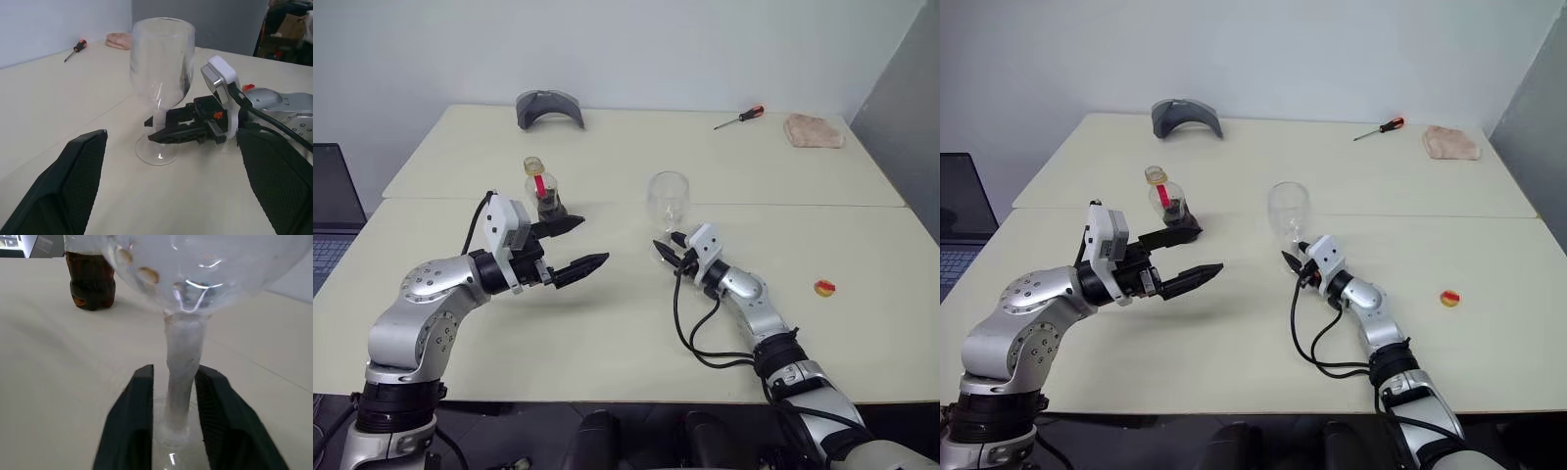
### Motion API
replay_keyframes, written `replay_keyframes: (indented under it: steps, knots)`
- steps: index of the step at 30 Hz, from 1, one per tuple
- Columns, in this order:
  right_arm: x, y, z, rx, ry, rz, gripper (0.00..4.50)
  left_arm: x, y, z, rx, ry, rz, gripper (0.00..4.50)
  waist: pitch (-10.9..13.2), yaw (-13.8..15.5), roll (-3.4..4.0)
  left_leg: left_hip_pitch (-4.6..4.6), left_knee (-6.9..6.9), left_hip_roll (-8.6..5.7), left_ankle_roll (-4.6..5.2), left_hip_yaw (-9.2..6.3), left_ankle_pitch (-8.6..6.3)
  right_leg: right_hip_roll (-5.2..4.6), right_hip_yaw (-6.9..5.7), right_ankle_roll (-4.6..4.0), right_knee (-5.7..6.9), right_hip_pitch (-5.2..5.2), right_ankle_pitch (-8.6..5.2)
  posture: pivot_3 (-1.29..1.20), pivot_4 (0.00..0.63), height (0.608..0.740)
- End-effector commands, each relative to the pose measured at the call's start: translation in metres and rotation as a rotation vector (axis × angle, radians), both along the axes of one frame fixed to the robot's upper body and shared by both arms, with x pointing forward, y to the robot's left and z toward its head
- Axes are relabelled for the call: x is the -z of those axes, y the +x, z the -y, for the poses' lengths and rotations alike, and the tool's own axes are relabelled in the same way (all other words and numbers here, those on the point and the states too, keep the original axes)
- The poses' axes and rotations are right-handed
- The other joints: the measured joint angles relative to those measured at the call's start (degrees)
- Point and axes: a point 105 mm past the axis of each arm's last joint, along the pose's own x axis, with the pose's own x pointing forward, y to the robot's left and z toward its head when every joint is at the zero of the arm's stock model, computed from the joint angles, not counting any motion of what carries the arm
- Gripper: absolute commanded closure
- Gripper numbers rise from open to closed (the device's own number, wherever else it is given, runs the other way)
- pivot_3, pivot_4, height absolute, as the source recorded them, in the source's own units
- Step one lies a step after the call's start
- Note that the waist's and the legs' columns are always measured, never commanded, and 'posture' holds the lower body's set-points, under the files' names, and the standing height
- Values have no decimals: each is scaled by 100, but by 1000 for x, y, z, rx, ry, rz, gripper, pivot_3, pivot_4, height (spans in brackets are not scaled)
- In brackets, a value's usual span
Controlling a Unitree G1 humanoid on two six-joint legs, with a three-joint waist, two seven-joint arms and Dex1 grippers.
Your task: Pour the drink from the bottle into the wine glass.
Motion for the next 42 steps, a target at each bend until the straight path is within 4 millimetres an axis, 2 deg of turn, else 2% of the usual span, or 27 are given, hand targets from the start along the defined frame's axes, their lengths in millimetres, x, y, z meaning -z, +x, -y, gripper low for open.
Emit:
replay_keyframes:
  steps: [1, 6, 15, 20, 22, 26, 31, 35, 38, 42]
  knots:
    - [-16, 4, 2, 7, 24, 50, 1682, -4, -1, 2, 10, 11, 35, 0, 0, 0, 0, 0, 0, 0, 0, 0, 0, 0, 0, 0, 0, 0, 0, 0, 150, 740]
    - [-19, 4, 5, 18, 23, 61, 15, -3, 1, 3, 11, 12, 38, 0, 0, 0, 0, 0, -1, 0, 0, 0, 0, 0, 0, 0, 0, 0, 0, 0, 150, 740]
    - [-17, 1, 11, 29, 14, 42, 15, 1, 4, 5, 11, 4, 47, 0, 0, 1, 0, 0, 0, 0, 0, 0, 0, 0, 1, 0, 0, -1, 0, 0, 150, 740]
    - [-13, -13, 22, 12, -15, 12, 15, 6, 5, 3, -13, 10, 57, 0, 0, 11, 0, -1, 0, 0, 0, 0, 0, -1, 0, 0, -1, 1, 0, 0, 150, 740]
    - [-19, -26, 32, 7, -1, 1, 15, 10, 3, 3, -25, 16, 54, 0, 0, 10, 0, -2, 0, 0, 1, 1, 0, -2, 1, 0, -1, 0, 0, 0, 150, 740]
    - [-21, -65, 47, -46, -25, -69, 15, 19, 1, -2, -86, 15, 45, 0, 2, 22, 4, -5, -6, 0, 1, -1, -1, -4, 0, 1, -5, -2, -1, 0, 150, 740]
    - [-28, -110, 53, -141, -54, -179, 15, 26, 24, -33, -383, -92, 86, 0, 5, 64, 5, -4, -1, 2, 2, -4, -2, -7, -2, 2, -7, 0, -1, 0, 150, 740]
    - [-49, -129, 48, -208, -53, -184, 15, 40, 34, -41, -543, -104, 109, 0, 5, 77, 5, -2, -1, 5, 2, -4, -2, -5, -6, 2, -8, -1, -1, 0, 150, 740]
    - [-56, -136, 43, -241, -94, -168, 15, 50, 40, -35, -614, -86, 93, 0, 8, 135, -3, -8, 0, 4, 1, -3, -2, -5, -7, 4, -16, 1, 0, 0, 150, 740]
    - [-62, -143, 36, -285, -89, -188, 15, 48, 54, -42, -754, -92, 138, 0, 15, 170, -17, -9, 1, 1, 1, -4, -2, -6, -7, 8, -17, 3, 2, 0, 150, 740]
